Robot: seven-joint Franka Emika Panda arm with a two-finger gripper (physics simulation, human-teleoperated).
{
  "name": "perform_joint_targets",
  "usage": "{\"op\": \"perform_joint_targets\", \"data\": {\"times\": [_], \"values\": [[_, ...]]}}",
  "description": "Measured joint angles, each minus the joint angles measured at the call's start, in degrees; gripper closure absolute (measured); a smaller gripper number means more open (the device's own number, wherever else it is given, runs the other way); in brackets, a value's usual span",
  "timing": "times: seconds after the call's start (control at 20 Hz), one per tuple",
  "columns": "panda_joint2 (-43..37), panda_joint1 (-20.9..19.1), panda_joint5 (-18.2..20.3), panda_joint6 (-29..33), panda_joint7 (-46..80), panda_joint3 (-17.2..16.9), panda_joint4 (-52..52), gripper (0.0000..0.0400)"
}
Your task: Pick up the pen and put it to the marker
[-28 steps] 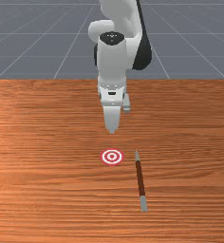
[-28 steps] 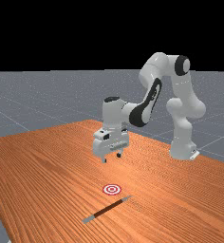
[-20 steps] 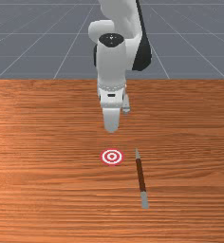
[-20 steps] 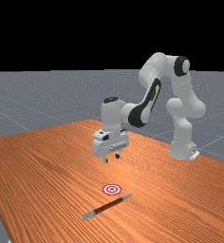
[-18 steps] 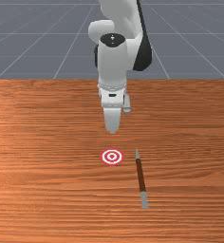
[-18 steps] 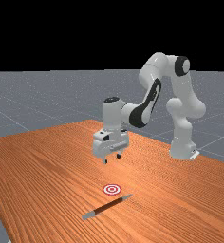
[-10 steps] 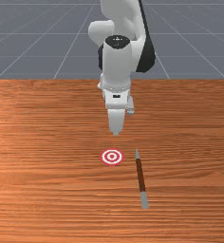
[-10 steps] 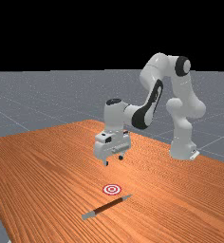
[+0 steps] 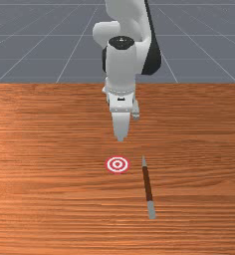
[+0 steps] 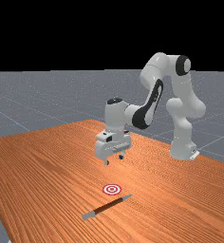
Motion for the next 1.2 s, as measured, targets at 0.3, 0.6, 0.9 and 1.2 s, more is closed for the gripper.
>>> {"op": "perform_joint_targets", "data": {"times": [0.3,0.6,0.9,1.2], "values": [[0.1,0.4,-1.1,-1.1,0.9,-0.5,0.5,0.0000],[0.0,-0.2,0.2,-1.1,-0.4,0.0,0.5,0.0000],[0.2,-0.2,-0.3,-0.7,-0.9,-0.1,0.3,0.0000],[0.1,-0.1,-0.1,-0.7,1.1,-0.6,0.2,0.0000]]}}
